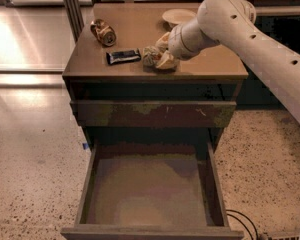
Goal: Pick 7up can from middle drawer and place on counter
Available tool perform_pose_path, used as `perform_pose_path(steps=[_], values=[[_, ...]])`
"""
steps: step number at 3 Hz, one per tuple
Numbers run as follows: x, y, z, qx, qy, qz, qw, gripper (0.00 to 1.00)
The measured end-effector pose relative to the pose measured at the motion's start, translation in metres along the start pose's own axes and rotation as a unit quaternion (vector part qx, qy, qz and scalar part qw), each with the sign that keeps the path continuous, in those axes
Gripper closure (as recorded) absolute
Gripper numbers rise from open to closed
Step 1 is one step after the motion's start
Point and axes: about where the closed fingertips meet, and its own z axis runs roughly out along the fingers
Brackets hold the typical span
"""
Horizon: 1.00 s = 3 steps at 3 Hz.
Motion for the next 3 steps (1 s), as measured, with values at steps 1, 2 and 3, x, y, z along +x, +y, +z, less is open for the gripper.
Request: perform_pose_path(steps=[1, 2, 3], values=[[0.0, 0.0, 0.0001, 0.0, 0.0, 0.0, 1.0, 0.14], [0.0, 0.0001, 0.0001, 0.0, 0.0, 0.0, 1.0, 0.0], [0.0, 0.0001, 0.0001, 0.0, 0.0, 0.0, 1.0, 0.0]])
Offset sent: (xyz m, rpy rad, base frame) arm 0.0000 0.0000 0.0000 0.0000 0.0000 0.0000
